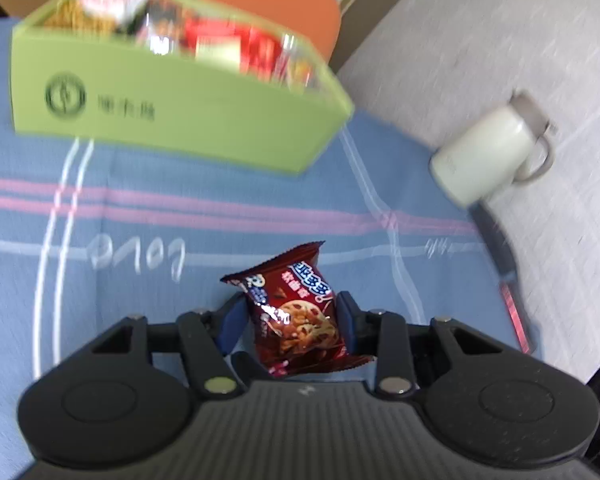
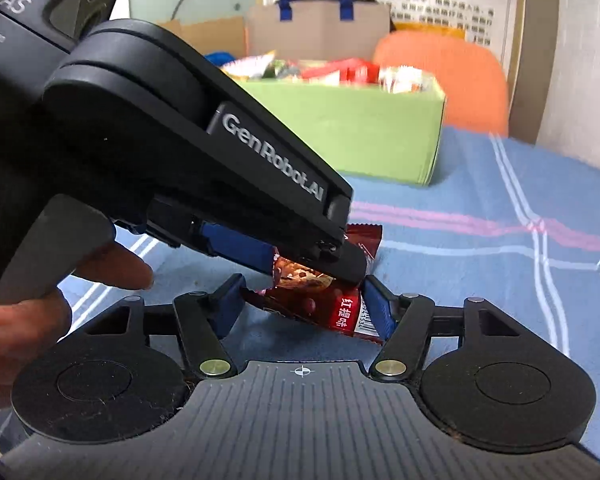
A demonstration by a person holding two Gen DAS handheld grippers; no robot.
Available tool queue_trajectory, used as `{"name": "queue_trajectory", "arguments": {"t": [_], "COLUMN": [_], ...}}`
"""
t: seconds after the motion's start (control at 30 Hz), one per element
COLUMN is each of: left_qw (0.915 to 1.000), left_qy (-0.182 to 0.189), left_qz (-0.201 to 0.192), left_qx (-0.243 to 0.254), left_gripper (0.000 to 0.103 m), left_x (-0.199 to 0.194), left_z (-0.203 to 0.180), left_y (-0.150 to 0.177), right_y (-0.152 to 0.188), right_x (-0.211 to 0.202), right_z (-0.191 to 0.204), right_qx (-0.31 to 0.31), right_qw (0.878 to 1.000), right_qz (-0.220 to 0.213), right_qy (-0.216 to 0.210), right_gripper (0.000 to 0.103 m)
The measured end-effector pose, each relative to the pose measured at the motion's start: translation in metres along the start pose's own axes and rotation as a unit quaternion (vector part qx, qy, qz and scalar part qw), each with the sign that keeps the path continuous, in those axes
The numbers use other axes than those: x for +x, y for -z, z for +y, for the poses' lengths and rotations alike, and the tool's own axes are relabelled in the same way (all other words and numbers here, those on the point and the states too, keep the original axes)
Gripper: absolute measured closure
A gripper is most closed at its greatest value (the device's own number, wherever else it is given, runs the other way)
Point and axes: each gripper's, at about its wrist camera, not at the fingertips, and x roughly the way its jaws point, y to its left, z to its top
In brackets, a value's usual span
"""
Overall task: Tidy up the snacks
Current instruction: 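Carry the cookie packet into the green box and open the left tool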
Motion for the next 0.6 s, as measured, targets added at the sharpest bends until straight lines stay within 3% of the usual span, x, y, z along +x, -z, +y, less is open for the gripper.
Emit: {"name": "queue_trajectory", "arguments": {"t": [0.17,0.27,0.37,0.47,0.6], "left_qw": [0.9958,0.9917,0.9905,0.9939,0.9971], "left_qy": [-0.006,-0.027,-0.047,-0.056,-0.053], "left_qz": [-0.085,-0.113,-0.111,-0.083,-0.053], "left_qx": [0.033,0.055,0.066,0.046,0.015], "left_gripper": [0.069,0.069,0.069,0.069,0.068], "left_x": [-0.034,-0.036,-0.022,0.008,0.044], "left_z": [-0.007,-0.005,0.007,0.030,0.063], "left_y": [-0.061,-0.109,-0.155,-0.188,-0.194], "right_y": [-0.055,-0.099,-0.141,-0.171,-0.182], "right_x": [0.000,0.016,0.050,0.093,0.148], "right_z": [0.004,0.000,-0.010,-0.022,-0.035], "right_qx": [-0.053,-0.075,-0.079,-0.076,-0.056], "right_qw": [0.996,0.991,0.989,0.992,0.997], "right_qz": [-0.067,-0.111,-0.122,-0.102,-0.039], "right_qy": [0.010,0.007,-0.006,-0.018,-0.044], "right_gripper": [0.056,0.055,0.055,0.056,0.054]}}
